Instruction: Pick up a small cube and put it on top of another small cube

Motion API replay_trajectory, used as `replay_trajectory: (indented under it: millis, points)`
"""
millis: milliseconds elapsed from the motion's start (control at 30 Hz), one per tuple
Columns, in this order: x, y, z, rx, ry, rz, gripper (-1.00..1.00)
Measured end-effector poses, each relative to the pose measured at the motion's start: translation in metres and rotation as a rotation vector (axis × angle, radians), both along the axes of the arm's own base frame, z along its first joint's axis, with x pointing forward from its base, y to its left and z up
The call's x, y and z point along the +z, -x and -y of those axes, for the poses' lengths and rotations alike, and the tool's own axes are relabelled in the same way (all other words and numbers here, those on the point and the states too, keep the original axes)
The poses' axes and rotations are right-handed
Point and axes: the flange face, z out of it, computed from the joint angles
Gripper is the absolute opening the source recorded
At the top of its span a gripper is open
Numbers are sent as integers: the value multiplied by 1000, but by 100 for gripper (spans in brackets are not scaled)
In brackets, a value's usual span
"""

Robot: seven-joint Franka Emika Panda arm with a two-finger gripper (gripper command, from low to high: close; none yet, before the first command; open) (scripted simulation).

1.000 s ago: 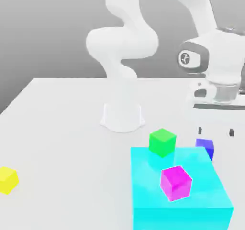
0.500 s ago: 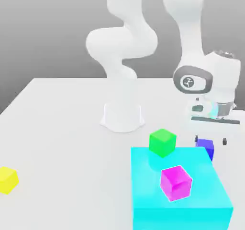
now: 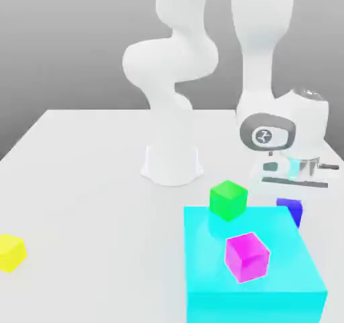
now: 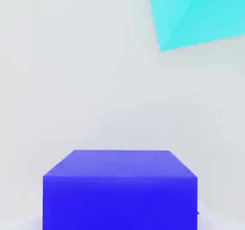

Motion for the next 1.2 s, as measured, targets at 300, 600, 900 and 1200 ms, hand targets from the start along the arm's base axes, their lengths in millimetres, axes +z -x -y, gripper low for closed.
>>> replay_trajectory:
  millis: [300, 600, 900, 1200]
  points:
    - [33, -4, -8, -4, -4, 9, -100]
    - [57, 0, -4, 4, 1, 4, -100]
    - [110, -50, 35, -92, 17, 63, -100]
    - [202, -95, 121, -152, -18, 62, -100]
